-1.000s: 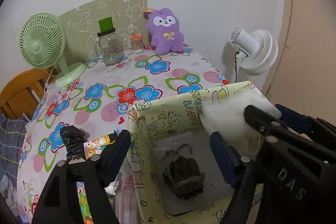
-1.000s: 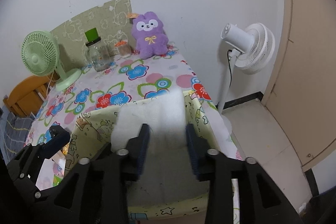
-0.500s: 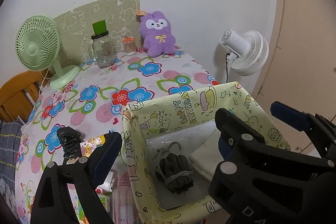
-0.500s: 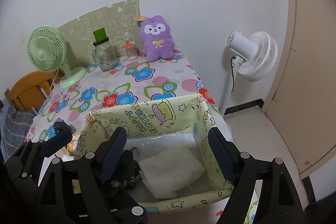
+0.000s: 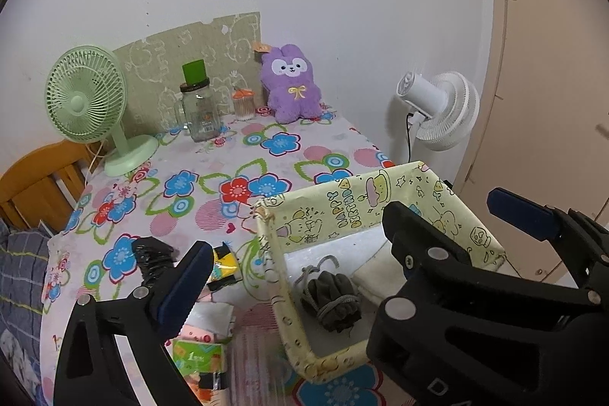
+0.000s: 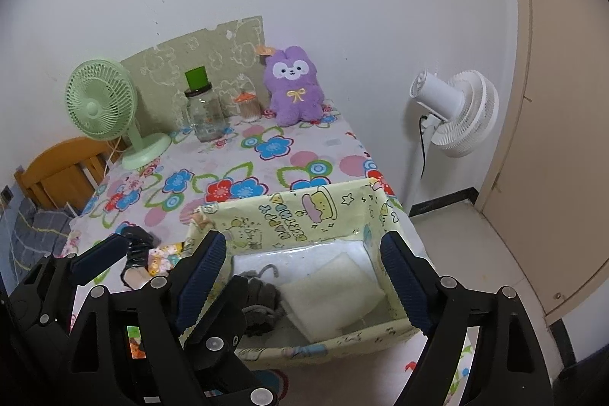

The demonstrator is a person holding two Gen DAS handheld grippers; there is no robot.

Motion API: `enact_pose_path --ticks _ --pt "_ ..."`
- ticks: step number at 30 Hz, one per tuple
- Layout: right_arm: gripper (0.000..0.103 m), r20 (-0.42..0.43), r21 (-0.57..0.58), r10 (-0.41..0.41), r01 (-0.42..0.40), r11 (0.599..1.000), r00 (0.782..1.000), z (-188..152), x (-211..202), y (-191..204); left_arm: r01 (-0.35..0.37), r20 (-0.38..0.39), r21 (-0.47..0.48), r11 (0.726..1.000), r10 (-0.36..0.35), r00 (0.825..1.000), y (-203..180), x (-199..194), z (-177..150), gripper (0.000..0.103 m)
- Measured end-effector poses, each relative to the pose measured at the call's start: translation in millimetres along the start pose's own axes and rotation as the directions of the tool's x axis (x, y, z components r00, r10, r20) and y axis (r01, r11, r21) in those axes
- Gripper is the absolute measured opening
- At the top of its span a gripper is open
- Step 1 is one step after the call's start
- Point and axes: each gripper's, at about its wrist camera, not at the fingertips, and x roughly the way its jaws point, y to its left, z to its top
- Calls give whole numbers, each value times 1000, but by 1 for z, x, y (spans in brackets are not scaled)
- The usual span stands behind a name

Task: Organize soft objects
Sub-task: 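Withdraw both tools from the box toward the green tissue pack and plastic bags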

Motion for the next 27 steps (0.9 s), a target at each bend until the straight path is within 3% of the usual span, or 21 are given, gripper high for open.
enact_pose_path --ticks 27 --pt "86 58 -49 25 -22 999 998 -30 -38 62 -20 70 -25 999 22 997 51 -46 -38 101"
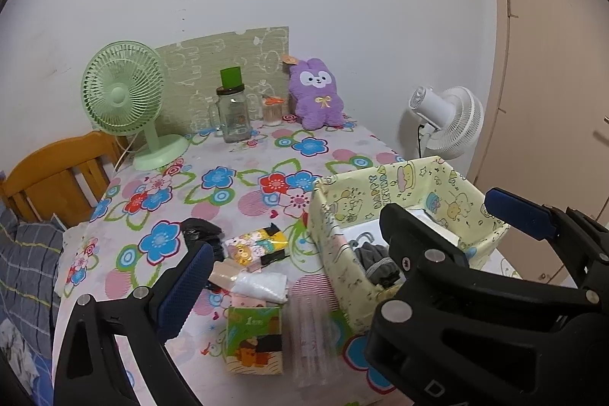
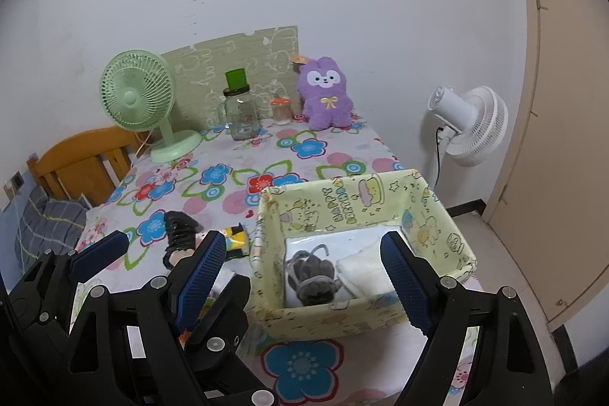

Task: Organize soft objects
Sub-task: 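Withdraw both tools from the box toward the green tissue pack and plastic bags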

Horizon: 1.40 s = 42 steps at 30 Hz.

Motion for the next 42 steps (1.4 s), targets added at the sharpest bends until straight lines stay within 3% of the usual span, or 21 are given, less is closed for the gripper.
enact_pose_path --ticks 22,26,35,42 --pt "85 -21 -78 58 -59 995 998 -50 21 50 -33 -28 -28 999 32 999 45 8 -57 98" --pt "81 -46 -83 68 -71 994 997 -60 28 57 -34 -44 -43 998 32 999 53 14 -67 96" --pt "75 -14 -109 -2 1 994 1000 -72 27 66 -15 -54 -64 998 11 998 66 20 -83 95" --pt "65 -65 -86 -2 -4 996 998 -83 31 66 20 -77 -52 998 -24 997 63 25 -92 95"
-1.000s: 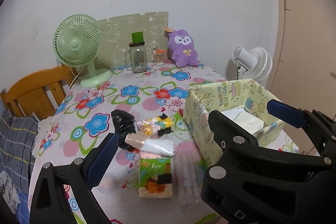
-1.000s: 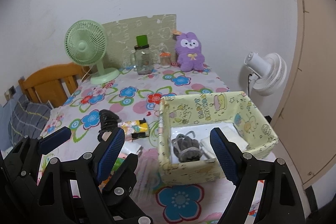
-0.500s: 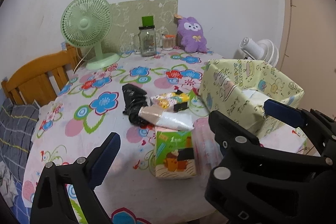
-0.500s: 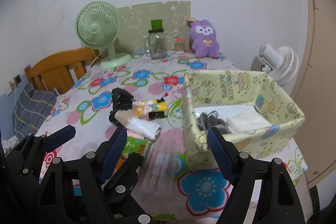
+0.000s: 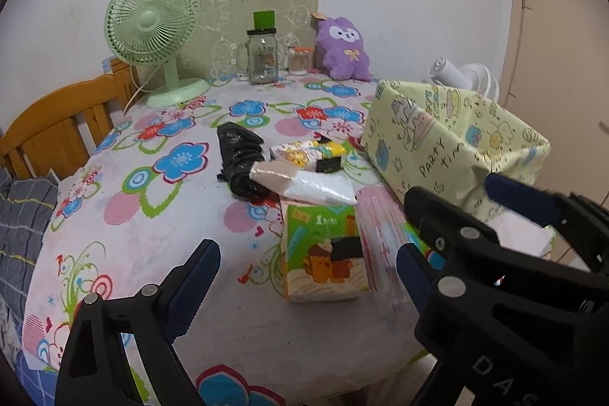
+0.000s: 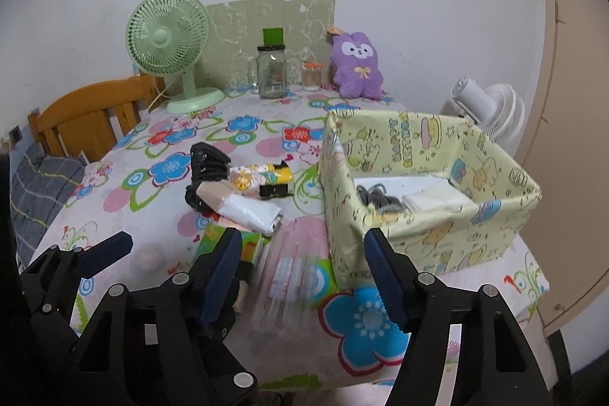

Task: Organize soft objects
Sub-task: 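Withdraw both tools from the box toward the green tissue pack and plastic bags, then grasp the green tissue pack with left tool while right tool grasps the clear plastic bags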

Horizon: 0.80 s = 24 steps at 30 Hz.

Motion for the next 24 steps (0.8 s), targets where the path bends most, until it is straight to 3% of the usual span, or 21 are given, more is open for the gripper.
enact_pose_path --ticks 5,11,19,20,24 --pt "58 -68 20 28 -27 999 997 -11 14 2 0 -28 5 1000 0 1000 0 10 -8 95" --pt "57 -97 34 31 -27 999 995 -14 23 0 5 -45 -4 1000 -6 999 1 21 -10 94" --pt "57 -148 58 38 -30 998 988 -18 38 -3 55 -95 -33 998 -58 994 5 43 -12 66" --pt "57 -151 57 40 -32 998 988 -18 39 -3 67 -98 -40 997 -71 993 6 44 -13 58" --pt "57 -161 50 43 -36 998 986 -18 43 1 67 -103 -35 997 -70 992 8 44 -14 55"
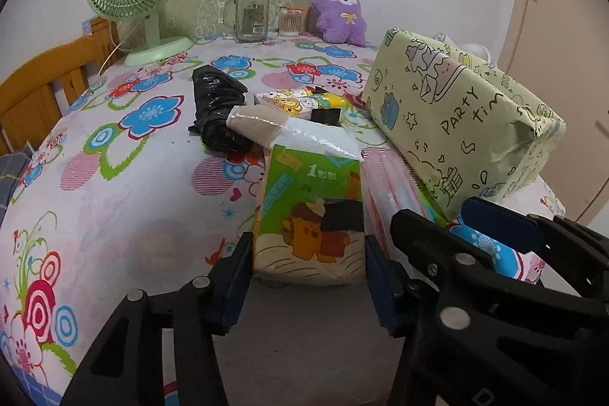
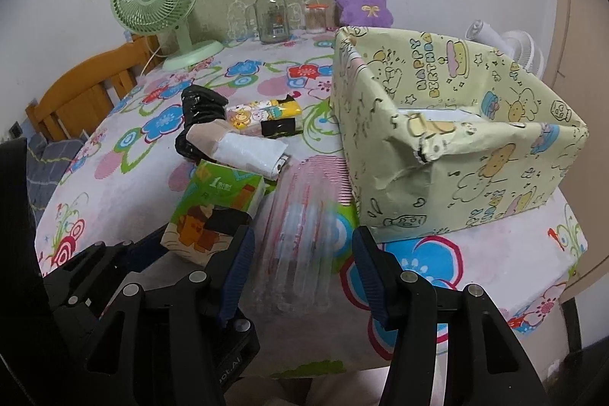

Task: Organize soft objects
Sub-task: 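Grasp the green tissue pack with left tool while right tool grasps the clear plastic bags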

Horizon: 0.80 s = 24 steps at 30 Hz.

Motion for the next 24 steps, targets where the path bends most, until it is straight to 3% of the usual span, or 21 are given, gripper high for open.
enact_pose_path --ticks 10,18,19,24 --pt "57 -24 -50 10 -11 999 1000 4 14 18 -75 4 6 997 75 997 12 -6 -5 55" --pt "46 -54 -51 -6 3 999 999 8 28 20 -73 -11 5 997 73 997 15 -2 -5 55" --pt "40 -56 -52 -9 6 999 998 9 29 20 -75 -12 6 997 75 997 15 -2 -5 55" --pt "32 -57 -59 -3 -1 998 998 10 30 21 -77 -15 -4 997 76 997 14 -3 -5 55"
